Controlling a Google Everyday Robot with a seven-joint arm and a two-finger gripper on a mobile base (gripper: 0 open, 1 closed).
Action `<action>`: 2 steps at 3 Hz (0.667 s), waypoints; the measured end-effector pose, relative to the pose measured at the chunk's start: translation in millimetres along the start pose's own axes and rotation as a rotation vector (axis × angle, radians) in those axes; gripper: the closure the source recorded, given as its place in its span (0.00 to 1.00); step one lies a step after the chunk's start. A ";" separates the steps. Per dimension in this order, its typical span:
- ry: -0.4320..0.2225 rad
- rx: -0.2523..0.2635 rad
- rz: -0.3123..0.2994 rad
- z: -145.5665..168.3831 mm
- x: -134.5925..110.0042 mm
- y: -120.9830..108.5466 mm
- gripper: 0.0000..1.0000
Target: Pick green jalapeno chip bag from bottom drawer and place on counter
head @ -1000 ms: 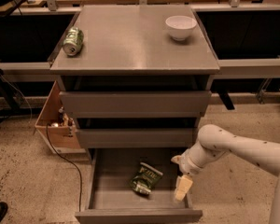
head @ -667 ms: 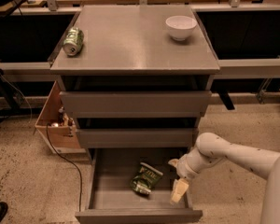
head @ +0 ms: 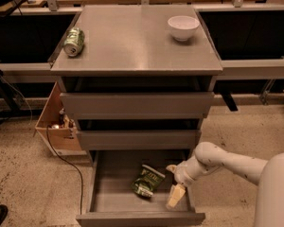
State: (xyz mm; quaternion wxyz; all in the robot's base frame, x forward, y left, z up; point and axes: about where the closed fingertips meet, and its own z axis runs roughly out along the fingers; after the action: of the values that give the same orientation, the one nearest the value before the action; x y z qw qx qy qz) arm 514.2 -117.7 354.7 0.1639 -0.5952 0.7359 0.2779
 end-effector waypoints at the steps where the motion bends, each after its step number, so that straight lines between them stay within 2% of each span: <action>1: -0.057 0.008 0.022 20.0 1.5 -11.2 0.00; 2: -0.100 0.013 0.025 36.8 -1.3 -24.6 0.00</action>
Offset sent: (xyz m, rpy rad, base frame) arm 0.0374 0.0261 -0.0464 0.1299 -0.0250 -0.0722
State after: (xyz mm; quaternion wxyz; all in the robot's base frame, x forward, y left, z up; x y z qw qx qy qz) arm 535.0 -97.8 321.0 0.2005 -0.5703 0.7361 0.3045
